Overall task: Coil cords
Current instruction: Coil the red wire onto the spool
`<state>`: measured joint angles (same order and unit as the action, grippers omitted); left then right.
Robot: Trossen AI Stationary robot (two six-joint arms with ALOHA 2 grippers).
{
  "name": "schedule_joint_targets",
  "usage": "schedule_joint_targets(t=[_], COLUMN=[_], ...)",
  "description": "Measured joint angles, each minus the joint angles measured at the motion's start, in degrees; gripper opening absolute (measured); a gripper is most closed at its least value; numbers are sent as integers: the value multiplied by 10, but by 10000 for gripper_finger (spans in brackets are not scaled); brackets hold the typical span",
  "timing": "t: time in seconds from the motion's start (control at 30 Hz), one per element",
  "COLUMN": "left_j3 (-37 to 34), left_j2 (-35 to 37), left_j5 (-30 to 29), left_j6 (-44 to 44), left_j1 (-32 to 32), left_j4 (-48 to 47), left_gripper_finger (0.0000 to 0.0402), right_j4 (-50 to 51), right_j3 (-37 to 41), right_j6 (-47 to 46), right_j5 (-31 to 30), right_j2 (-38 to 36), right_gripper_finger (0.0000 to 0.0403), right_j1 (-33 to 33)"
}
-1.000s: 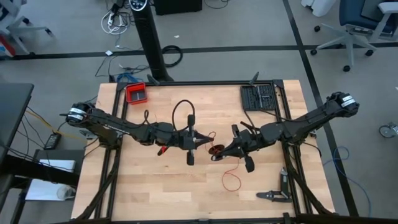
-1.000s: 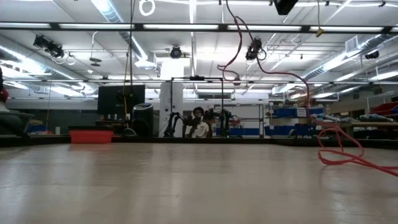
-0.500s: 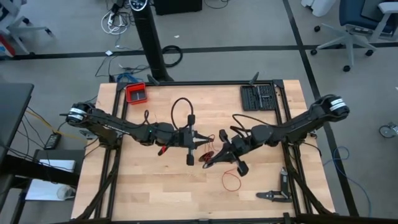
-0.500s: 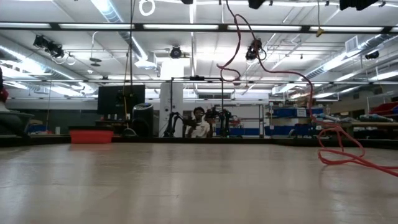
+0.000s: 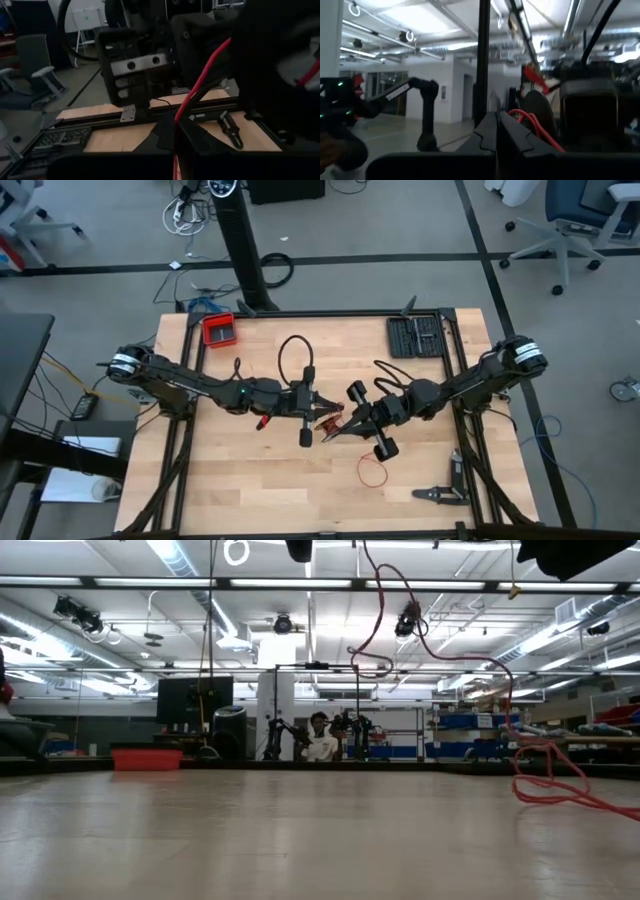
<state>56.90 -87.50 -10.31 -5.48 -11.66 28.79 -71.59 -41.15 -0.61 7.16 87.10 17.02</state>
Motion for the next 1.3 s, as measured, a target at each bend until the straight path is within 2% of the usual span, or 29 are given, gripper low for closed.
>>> schedule_joint_targets(t=[0.33,0.57,0.9,1.3], left_j3=[1,1,-1,-1], left_j2=[-40,-44,-46,-46], left_j5=[36,36,34,34], left_j6=[1,22,32,45], left_j1=[-9,-9,-8,-8], left_j4=[42,47,13,1], left_gripper_finger=[6,9,80,85], right_j4=[-124,-135,-140,-166], right_j3=[0,0,0,0], right_j6=[47,70,73,118], right_j5=[-7,-6,1,0], right_j2=[38,34,32,32], right_gripper_finger=[2,2,2,2], right_j1=[0,2,2,14])
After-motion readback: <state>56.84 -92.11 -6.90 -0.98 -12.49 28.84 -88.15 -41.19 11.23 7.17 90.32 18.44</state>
